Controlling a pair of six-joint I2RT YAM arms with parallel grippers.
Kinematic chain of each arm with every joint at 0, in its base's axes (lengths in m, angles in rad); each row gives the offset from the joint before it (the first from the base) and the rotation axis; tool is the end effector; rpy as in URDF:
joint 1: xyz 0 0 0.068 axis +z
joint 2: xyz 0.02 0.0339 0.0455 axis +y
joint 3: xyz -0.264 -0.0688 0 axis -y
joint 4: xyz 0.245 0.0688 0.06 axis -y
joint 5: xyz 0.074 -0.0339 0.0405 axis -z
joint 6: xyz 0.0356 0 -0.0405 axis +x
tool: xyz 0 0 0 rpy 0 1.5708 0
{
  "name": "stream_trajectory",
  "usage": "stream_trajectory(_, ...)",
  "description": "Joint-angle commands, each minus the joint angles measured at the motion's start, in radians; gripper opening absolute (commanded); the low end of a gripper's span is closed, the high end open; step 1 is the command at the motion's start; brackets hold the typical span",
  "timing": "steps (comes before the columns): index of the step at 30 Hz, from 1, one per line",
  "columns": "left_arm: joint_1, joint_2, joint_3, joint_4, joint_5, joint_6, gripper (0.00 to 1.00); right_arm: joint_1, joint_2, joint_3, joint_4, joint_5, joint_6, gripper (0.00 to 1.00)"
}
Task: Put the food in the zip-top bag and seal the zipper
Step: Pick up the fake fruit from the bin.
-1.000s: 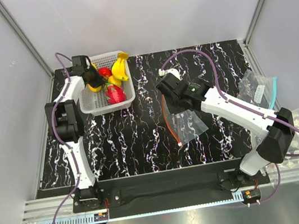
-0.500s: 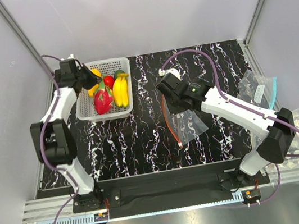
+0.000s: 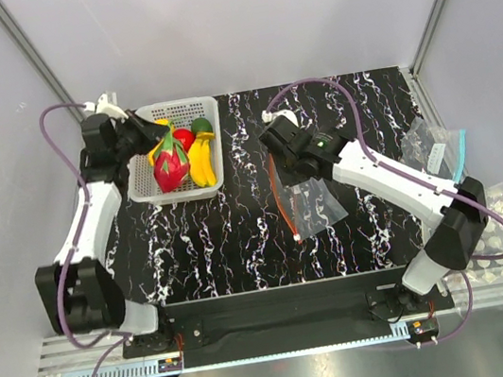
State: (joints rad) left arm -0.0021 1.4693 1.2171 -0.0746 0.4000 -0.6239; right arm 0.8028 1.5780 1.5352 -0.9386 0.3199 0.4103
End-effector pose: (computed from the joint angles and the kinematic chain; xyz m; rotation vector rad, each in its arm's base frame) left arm 0.3466 -0.0146 0.3388 -0.3237 1.9250 -0.7990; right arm 0.2367 0.2290 0.3373 -0.3645 2.4560 0.1004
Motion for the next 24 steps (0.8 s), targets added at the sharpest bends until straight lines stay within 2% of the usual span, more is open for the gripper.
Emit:
stream_trajectory(1, -0.016, -0.153, -0.051, 0.157, 0.077, -0.048, 0.00, -0.011, 0.022, 0.069, 0.006, -0.035, -0.031, 0.00)
stream_trajectory(7, -0.076, -0.369, -0.230, 0.311, 0.073, -0.144, 0.00, -0.011, 0.059, 0.089, -0.003, -0.076, -0.054, 0.00)
stream_trajectory(11, -0.159, -0.476, -0.300, 0.416, 0.045, -0.194, 0.00, -0.011, 0.086, 0.094, -0.005, -0.111, -0.070, 0.00)
stream_trajectory(17, -0.255, -0.544, -0.450, 0.606, -0.036, -0.279, 0.00, -0.020, 0.132, 0.080, 0.047, -0.204, -0.091, 0.00)
stream_trajectory(22, -0.314, -0.561, -0.548, 0.745, -0.093, -0.336, 0.00, -0.022, 0.163, 0.083, 0.072, -0.223, -0.084, 0.00)
stream_trajectory(24, -0.337, -0.563, -0.646, 0.892, -0.139, -0.393, 0.00, -0.024, 0.166, 0.085, 0.081, -0.235, -0.080, 0.00)
